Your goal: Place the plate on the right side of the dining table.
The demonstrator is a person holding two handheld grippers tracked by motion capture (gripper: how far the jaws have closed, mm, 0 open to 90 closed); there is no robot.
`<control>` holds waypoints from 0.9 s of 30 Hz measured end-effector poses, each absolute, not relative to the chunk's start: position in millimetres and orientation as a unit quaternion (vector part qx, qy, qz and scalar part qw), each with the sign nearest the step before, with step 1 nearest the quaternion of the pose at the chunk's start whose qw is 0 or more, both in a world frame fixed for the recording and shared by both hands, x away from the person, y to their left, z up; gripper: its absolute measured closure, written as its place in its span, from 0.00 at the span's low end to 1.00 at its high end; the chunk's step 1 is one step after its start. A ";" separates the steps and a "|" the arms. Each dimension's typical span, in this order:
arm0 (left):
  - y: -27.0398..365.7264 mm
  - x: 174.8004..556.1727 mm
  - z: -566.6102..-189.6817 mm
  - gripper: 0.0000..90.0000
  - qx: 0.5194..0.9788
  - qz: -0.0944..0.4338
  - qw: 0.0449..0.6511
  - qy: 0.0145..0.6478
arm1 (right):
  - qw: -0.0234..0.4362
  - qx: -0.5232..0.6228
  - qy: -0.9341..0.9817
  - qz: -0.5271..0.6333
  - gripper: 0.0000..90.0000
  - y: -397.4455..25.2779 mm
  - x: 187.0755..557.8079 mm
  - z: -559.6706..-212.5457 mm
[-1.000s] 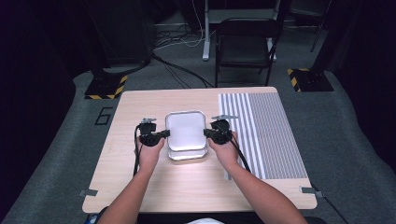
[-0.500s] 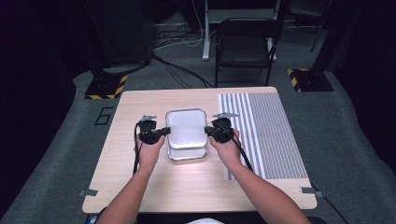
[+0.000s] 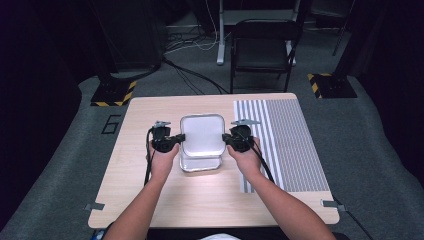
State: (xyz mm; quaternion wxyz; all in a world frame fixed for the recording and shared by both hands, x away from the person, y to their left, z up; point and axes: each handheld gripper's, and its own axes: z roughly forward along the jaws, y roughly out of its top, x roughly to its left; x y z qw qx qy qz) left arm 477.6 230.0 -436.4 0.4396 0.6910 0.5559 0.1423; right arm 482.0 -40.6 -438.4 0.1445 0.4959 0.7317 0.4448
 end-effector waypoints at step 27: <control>200.0 484.7 -429.3 0.97 0.706 0.145 0.442 0.534 | 0.152 0.514 0.713 0.452 0.97 -71.2 480.0 -438.1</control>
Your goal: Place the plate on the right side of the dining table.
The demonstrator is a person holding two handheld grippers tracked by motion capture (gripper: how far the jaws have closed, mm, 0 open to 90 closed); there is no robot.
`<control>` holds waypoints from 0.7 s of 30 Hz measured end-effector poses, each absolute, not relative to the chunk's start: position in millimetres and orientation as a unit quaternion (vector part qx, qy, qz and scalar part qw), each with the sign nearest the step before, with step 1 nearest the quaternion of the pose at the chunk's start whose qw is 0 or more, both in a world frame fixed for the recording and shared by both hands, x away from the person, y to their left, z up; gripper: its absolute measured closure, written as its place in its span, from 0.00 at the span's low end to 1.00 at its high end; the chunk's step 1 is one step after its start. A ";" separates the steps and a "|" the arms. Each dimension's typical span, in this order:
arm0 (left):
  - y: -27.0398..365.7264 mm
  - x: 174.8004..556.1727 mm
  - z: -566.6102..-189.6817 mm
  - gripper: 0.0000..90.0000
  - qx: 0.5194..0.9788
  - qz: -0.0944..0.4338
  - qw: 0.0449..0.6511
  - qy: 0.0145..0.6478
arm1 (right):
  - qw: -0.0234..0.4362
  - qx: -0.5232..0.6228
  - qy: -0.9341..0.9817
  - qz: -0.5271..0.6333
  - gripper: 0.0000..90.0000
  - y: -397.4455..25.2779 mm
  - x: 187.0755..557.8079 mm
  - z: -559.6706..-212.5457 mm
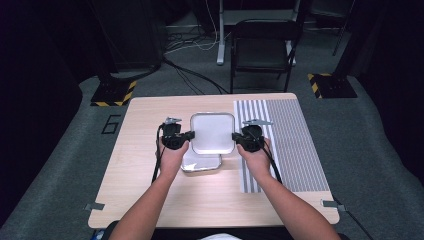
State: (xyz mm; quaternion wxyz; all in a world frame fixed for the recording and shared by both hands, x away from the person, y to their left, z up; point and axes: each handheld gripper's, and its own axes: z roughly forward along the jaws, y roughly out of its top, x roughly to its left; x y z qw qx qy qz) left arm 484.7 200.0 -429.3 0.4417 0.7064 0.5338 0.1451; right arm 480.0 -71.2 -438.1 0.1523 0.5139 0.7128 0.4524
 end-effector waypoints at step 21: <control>174.5 495.7 -430.5 0.97 0.721 0.123 0.455 0.509 | 0.175 0.537 0.695 0.445 0.97 -97.3 472.2 -435.1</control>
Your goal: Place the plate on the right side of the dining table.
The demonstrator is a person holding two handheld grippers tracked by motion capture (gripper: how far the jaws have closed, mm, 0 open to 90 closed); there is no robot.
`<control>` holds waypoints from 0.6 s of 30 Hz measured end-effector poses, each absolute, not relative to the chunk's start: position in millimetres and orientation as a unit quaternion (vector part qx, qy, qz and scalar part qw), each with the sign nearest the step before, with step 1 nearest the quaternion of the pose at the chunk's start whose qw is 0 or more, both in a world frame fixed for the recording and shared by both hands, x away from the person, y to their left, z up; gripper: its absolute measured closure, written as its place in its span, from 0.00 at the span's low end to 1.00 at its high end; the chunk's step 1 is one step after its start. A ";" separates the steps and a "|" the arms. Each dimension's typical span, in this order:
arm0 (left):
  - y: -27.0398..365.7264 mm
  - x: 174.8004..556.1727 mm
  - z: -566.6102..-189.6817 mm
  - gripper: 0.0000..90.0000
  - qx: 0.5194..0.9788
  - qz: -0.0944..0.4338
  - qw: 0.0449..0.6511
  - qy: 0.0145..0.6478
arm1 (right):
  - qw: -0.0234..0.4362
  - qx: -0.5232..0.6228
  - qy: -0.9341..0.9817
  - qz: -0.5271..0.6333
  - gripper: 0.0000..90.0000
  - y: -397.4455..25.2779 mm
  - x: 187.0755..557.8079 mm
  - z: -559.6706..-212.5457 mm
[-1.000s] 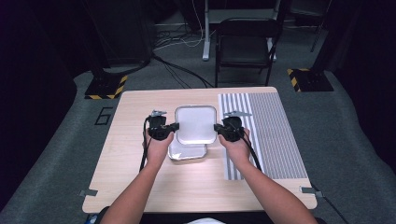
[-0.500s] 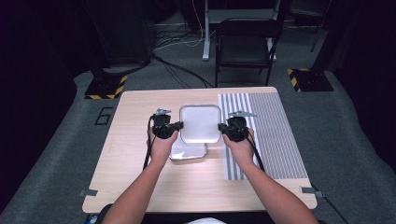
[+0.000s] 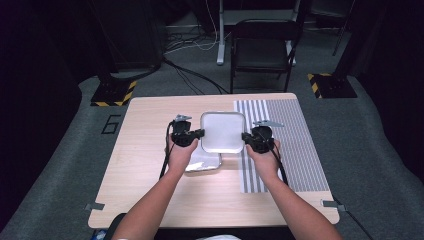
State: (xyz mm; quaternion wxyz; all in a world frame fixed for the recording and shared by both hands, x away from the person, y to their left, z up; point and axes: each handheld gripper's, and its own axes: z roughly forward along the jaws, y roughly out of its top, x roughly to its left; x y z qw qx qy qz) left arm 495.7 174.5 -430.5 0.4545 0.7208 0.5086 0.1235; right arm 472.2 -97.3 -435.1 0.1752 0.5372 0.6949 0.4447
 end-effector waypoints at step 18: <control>146.1 505.3 -426.5 0.97 0.735 0.110 0.462 0.485 | 0.191 0.558 0.677 0.441 0.97 -121.9 465.2 -431.1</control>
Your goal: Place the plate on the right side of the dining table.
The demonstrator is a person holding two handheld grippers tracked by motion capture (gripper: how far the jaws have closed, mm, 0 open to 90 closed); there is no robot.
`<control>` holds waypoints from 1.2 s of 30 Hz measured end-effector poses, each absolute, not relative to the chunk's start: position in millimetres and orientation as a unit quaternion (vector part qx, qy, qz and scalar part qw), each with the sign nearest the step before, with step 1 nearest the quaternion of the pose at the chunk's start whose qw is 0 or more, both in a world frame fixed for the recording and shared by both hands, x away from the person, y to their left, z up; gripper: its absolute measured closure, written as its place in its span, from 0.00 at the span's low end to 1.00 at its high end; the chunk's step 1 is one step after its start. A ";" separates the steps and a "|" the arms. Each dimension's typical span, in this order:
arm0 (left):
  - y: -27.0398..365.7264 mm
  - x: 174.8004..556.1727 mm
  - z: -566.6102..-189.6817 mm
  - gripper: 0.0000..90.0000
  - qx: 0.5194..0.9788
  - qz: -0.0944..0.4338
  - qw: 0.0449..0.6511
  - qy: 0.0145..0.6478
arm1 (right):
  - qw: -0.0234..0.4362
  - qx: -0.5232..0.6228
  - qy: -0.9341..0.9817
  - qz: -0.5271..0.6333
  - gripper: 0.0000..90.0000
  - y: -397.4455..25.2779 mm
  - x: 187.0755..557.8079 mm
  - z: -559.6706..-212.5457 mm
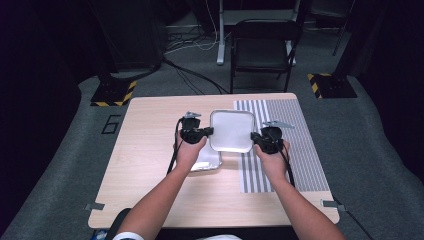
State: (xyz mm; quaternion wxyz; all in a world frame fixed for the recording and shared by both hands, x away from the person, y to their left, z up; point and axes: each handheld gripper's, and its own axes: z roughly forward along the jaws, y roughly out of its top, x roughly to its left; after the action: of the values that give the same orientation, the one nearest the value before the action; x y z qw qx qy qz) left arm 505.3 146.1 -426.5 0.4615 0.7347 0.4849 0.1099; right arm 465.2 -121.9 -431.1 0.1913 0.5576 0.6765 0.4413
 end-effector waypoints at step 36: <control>95.8 509.5 -427.0 0.97 0.744 0.088 0.464 0.474 | 0.206 0.572 0.657 0.447 0.97 -171.8 455.4 -430.5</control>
State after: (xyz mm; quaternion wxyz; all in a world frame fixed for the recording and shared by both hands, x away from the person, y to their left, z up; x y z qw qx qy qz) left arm 509.5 95.8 -427.0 0.4636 0.7436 0.4738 0.0877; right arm 455.4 -171.8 -430.5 0.2056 0.5718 0.6567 0.4468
